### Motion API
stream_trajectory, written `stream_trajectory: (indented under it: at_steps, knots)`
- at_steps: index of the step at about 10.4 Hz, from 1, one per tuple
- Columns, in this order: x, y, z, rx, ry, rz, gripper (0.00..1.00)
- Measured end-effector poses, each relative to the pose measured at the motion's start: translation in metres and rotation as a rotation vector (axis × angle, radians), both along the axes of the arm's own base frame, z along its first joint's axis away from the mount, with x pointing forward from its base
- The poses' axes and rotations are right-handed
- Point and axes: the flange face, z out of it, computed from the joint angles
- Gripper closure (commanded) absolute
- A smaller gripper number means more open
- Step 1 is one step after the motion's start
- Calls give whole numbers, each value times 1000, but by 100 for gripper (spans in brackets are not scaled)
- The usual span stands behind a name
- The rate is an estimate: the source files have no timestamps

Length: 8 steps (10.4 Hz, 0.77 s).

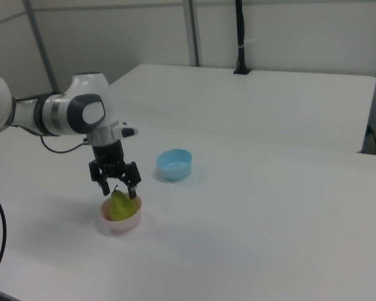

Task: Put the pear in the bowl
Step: 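Lower the pear into the pink bowl and open the gripper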

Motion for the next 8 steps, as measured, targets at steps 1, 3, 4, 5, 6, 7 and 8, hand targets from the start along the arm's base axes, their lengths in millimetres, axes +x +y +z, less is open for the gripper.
stream_trajectory:
  at_steps: [1, 3, 4, 5, 6, 7, 8]
  knots:
    - [2, -1, 24, 4, -9, -5, 0]
    - [-1, -8, 100, 23, -51, -26, 0]
    - [-6, -13, 125, 31, -65, -36, 0]
    - [-11, -21, 150, 38, -77, -50, 0]
    - [-16, -33, 178, 44, -89, -73, 0]
    - [-21, -49, 206, 49, -110, -102, 0]
    - [-27, -66, 231, 55, -136, -131, 0]
